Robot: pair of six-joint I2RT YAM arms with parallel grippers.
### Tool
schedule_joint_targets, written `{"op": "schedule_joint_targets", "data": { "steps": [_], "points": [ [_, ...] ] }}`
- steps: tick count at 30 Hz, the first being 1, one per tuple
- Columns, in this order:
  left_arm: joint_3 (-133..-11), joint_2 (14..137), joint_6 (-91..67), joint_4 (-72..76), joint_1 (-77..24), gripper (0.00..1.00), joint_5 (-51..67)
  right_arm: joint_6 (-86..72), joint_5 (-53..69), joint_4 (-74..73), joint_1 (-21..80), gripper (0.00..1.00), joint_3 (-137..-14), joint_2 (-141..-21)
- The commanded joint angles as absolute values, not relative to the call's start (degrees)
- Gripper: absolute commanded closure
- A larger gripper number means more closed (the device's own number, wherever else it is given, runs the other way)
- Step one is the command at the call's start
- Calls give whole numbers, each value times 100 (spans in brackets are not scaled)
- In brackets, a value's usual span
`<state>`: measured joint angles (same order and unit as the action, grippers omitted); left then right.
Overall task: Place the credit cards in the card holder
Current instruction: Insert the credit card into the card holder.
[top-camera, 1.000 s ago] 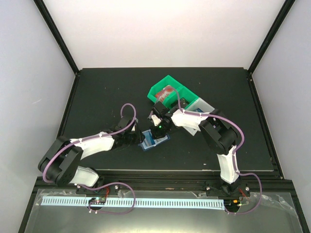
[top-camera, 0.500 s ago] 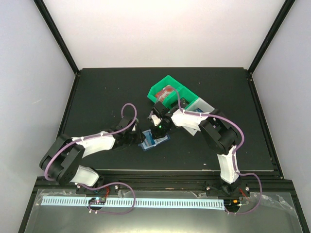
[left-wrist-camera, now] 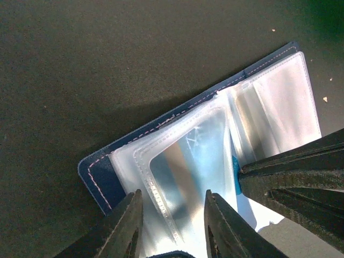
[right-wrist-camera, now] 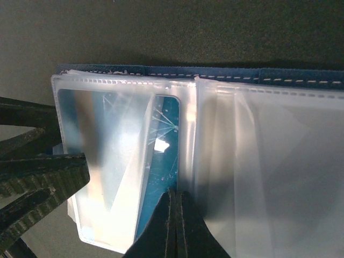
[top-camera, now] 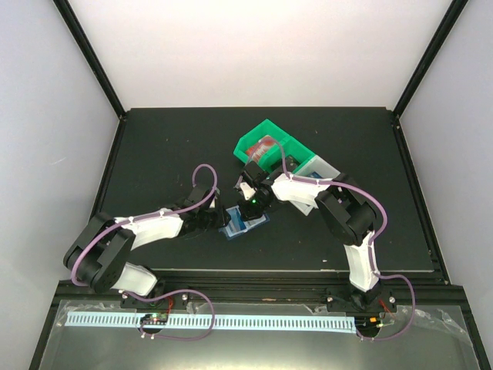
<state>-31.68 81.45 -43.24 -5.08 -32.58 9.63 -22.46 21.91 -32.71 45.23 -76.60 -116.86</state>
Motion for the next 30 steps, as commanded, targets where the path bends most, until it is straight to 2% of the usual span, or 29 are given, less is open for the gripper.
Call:
{"op": "schedule_joint_targets", "data": {
  "steps": [1, 3, 5, 7, 20, 30],
  "points": [
    [-3357, 8110, -4304, -626, -3238, 65, 812, -2206, 1362, -3243, 4500, 99, -7346, -12375],
    [-3330, 8033, -4302, -634, -3238, 66, 808, -2206, 1369, -3238, 4506, 99, -7339, -12375],
    [-3306, 7928, -4285, -620, -3240, 73, 782, -2205, 1371, -3235, 4503, 99, -7332, -12372],
    [-3309, 7830, -4265, -645, -3236, 75, 718, -2206, 1371, -3234, 4505, 99, -7335, -12377],
    [-3348, 8046, -4237, -513, -3242, 66, 799, -2189, 1371, -3234, 4507, 99, -7339, -12391],
    [-3408, 8209, -4209, -278, -3242, 73, 980, -2173, 1363, -3269, 4500, 99, -7339, -12395]
  ]
}}
